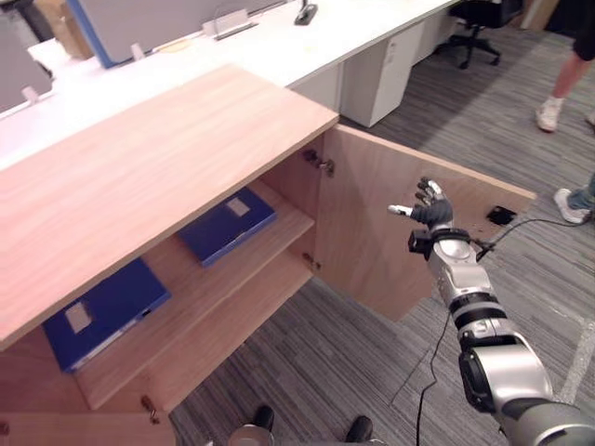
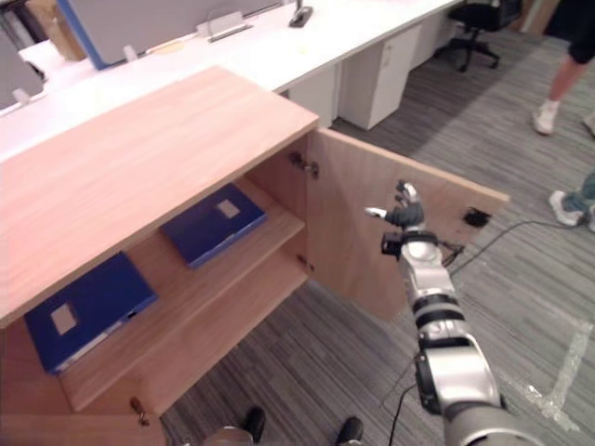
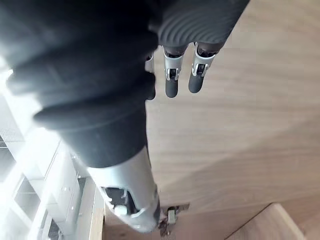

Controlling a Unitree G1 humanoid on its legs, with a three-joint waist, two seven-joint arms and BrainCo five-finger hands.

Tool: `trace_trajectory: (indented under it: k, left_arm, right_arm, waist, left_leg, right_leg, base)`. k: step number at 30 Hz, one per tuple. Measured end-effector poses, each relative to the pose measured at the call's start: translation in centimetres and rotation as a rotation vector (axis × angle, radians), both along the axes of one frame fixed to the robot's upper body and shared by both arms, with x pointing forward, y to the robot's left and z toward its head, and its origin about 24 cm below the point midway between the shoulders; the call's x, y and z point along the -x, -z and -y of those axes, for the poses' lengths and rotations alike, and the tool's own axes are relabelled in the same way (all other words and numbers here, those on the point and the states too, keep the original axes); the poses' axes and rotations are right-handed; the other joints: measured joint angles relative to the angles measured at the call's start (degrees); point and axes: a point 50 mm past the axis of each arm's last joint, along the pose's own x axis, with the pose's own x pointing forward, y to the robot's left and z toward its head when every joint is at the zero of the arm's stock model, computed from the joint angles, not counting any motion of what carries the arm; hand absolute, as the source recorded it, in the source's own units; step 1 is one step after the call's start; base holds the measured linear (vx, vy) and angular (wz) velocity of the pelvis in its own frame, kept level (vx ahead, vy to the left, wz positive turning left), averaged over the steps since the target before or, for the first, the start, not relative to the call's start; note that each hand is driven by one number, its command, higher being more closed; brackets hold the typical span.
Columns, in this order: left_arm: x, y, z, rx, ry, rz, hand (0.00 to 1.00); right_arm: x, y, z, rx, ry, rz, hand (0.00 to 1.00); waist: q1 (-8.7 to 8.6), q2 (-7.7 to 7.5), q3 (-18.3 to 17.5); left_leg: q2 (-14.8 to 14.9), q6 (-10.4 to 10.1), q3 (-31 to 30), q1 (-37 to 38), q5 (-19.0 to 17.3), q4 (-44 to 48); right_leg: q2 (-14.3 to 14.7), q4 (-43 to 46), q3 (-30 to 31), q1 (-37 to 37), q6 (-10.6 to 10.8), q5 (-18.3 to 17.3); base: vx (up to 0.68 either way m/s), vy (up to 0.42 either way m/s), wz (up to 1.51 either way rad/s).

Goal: Walk over to the cabinet, pick up the folder, carry it to the office cabinet, place the folder inside the office cabinet, then close the office cabinet door

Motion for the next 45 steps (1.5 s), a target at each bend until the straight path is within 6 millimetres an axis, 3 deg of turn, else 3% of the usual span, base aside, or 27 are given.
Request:
trace_trajectory:
  k: [2, 8, 11, 14, 17, 20, 25, 31, 35, 38, 40, 43, 44, 45]
  left_arm:
    - [-0.4, -0.1, -0.1, -0.003, -0.004, 0.017, 0.0]
    - [-0.4, -0.1, -0.1, -0.004, -0.008, 0.021, 0.0]
    - [-0.4, -0.2, -0.2, -0.007, -0.013, 0.019, 0.0]
    - [-0.1, -0.2, -0.5, -0.014, -0.032, 0.011, 0.0]
    - [0.0, -0.2, -0.7, -0.021, -0.04, 0.007, 0.0]
    - [0.3, -0.2, -1.0, -0.031, -0.028, -0.007, 0.0]
    - [0.3, -0.5, -2.2, -0.059, 0.004, -0.01, 0.0]
    - [0.2, -0.6, -2.6, -0.065, 0.023, -0.007, 0.0]
    - [0.0, -0.5, -2.3, -0.057, 0.054, -0.011, 0.0]
    - [-0.3, -0.5, -1.9, -0.052, 0.078, 0.0, 0.0]
    - [-0.7, -0.6, -1.8, -0.049, 0.087, 0.015, 0.0]
    - [-0.8, -0.6, -1.7, -0.043, 0.073, 0.024, 0.0]
    - [-0.8, -0.6, -1.6, -0.038, 0.064, 0.029, 0.0]
    - [-0.8, -0.6, -1.6, -0.037, 0.063, 0.028, 0.0]
  right_arm:
    - [-0.5, -1.2, 0.0, -0.016, 0.003, 0.036, 0.0]
    - [-0.7, -1.6, -0.1, -0.036, 0.002, 0.057, 0.0]
    - [-0.1, -0.8, 0.0, -0.038, 0.003, 0.049, 0.0]
    - [1.4, 1.9, 0.3, -0.051, 0.009, 0.001, 0.0]
    - [4.0, 4.9, 2.1, -0.073, 0.067, -0.059, 0.0]
    - [5.8, 6.1, 4.4, -0.096, 0.15, -0.08, 0.0]
    - [7.2, 5.9, 7.5, -0.037, 0.224, -0.092, 0.0]
    - [6.9, 5.1, 8.5, -0.002, 0.237, -0.096, 0.0]
    - [5.2, 3.1, 8.9, 0.032, 0.234, -0.078, 0.0]
    - [2.8, -0.5, 8.4, 0.06, 0.212, -0.009, 0.0]
    - [1.1, -4.0, 8.2, 0.077, 0.206, 0.052, 0.0]
    - [0.2, -6.8, 8.1, 0.072, 0.211, 0.108, 0.0]
    - [-0.5, -9.6, 8.0, 0.064, 0.215, 0.16, 0.0]
    - [-0.8, -10.8, 7.9, 0.064, 0.211, 0.181, 0.0]
  waist:
    - [0.72, -0.06, 0.81]
    - [0.98, -0.22, 1.74]
    - [0.86, -0.61, 2.0]
    - [0.27, -0.9, 2.21]
    - [-1.15, -0.93, 2.23]
    - [-3.36, -0.97, 2.26]
    - [-5.47, -0.86, 2.18]
    - [-5.78, -0.75, 2.03]
    - [-5.8, -0.67, 2.1]
    - [-5.5, -0.45, 2.52]
    - [-4.83, 0.34, 4.03]
    - [-3.92, 1.29, 5.49]
    - [-3.25, 2.33, 6.98]
    - [-2.93, 2.66, 7.46]
  left_leg:
    - [-0.16, -0.16, -1.07, -0.72, 0.58, -0.19]
    - [-0.78, -0.02, -1.14, -0.62, 1.01, -0.65]
    - [-0.82, -0.02, -0.12, -0.4, 1.0, -0.73]
    - [-0.49, -0.03, 1.77, 0.78, 0.88, -1.24]
    - [-0.22, 0.47, 5.28, 2.57, -0.32, -1.28]
    - [-0.1, 0.72, 8.93, 3.56, -2.03, -0.21]
    - [1.03, 0.56, 13.64, 4.41, -4.94, 2.04]
    - [2.3, 0.19, 16.38, 4.78, -6.09, 2.63]
    - [2.27, 0.34, 16.89, 4.21, -6.89, 3.67]
    - [2.07, 0.42, 17.14, 1.6, -7.61, 5.58]
    - [1.99, 0.44, 17.02, -0.05, -7.8, 6.95]
    - [2.11, 0.4, 16.77, -1.09, -7.87, 7.73]
    - [2.15, 0.4, 16.28, -2.39, -7.87, 8.5]
    - [2.17, 0.4, 16.28, -3.0, -7.85, 8.61]
  right_leg:
    - [-0.06, -0.43, -1.36, 0.21, 0.02, 0.04]
    - [-0.31, -2.17, -1.89, 1.07, 0.36, 1.08]
    - [-0.1, -3.28, -0.95, 1.08, 0.27, 1.87]
    - [0.23, -3.62, 0.94, 1.09, 0.16, 2.19]
    - [0.57, -3.89, 4.63, 0.89, 0.16, 2.63]
    - [0.91, -4.11, 8.61, 0.27, 0.06, 3.11]
    - [2.65, -4.96, 13.78, -0.53, -0.36, 3.72]
    - [4.32, -4.94, 16.8, -2.16, -0.68, 4.01]
    - [4.38, -4.94, 17.62, -2.66, -0.87, 4.16]
    - [4.17, -4.91, 17.82, -4.6, -1.27, 4.82]
    - [4.04, -4.87, 17.75, -5.68, -1.52, 5.27]
    - [4.09, -4.6, 17.64, -6.41, -1.74, 5.44]
    - [4.14, -4.57, 17.44, -7.14, -1.92, 5.57]
    - [4.18, -4.55, 17.43, -7.78, -2.06, 5.74]
  base:
    - [0.01, -0.016, 0.31]
    - [0.01, -0.005, 0.05]
    - [-0.01, 0.0, -0.16]
    - [-0.01, -0.003, -0.33]
    - [0.0, 0.028, -0.52]
    - [0.02, 0.053, -0.69]
    - [0.05, 0.047, -0.58]
    - [0.09, 0.042, -0.34]
    - [0.06, 0.066, -0.11]
    - [-0.01, 0.057, -0.06]
    - [-0.03, 0.029, 0.0]
    - [-0.03, 0.015, 0.03]
    - [-0.04, 0.02, 0.05]
    - [-0.03, 0.014, 0.03]
